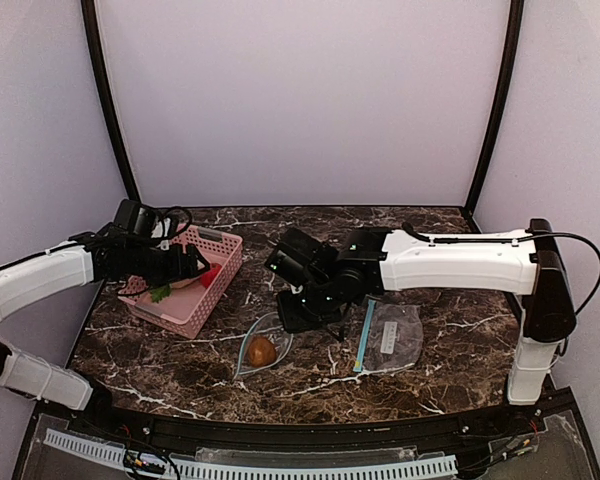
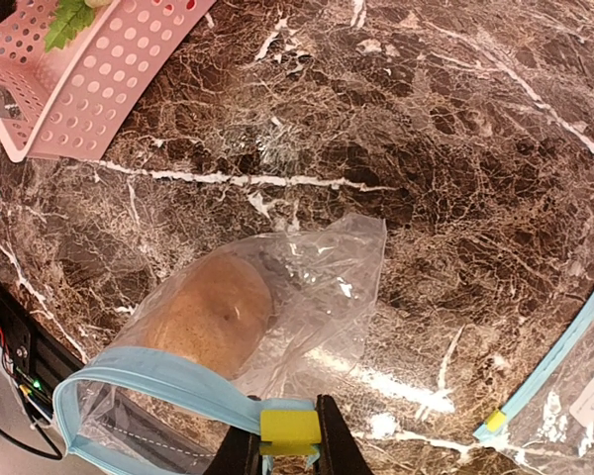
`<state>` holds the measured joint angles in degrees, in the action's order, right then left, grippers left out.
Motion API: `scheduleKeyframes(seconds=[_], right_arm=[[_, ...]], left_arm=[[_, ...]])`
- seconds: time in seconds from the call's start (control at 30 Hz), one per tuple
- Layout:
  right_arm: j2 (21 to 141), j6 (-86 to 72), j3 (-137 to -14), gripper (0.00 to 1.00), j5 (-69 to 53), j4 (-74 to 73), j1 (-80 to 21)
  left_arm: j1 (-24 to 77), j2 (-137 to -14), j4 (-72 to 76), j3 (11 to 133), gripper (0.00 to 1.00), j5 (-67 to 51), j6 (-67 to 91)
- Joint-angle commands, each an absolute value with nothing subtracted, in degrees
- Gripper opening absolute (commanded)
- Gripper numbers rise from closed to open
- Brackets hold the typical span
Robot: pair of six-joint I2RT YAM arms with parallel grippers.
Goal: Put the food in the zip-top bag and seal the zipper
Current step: Pick up the fake fruit from the bin.
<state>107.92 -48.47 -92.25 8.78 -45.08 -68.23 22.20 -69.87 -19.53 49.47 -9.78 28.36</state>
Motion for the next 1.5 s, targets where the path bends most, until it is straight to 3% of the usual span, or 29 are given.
scheduleKeyframes(seconds=[0.0, 0.5, 1.1, 1.47], right_arm=[[109.95, -47.52, -94.63, 0.0, 8.2, -44.66, -67.94], [110.91, -46.75, -96.06, 0.0, 7.56, -44.69, -67.59], [111.0, -46.21, -95.87, 0.0, 7.11, -44.71, -66.77], [111.09, -46.07, -95.72, 0.0, 6.99, -44.68, -66.53]], left_arm=[[18.89, -75.29, -13.75, 48.94, 0.82, -12.72, 31.51], [14.86, -90.24, -3.82, 51.44, 0.87, -16.37, 36.01], [14.74, -97.16, -0.26, 52.84, 0.87, -16.84, 36.86], [14.59, -98.35, -0.26, 53.64, 0.68, -17.37, 35.86]])
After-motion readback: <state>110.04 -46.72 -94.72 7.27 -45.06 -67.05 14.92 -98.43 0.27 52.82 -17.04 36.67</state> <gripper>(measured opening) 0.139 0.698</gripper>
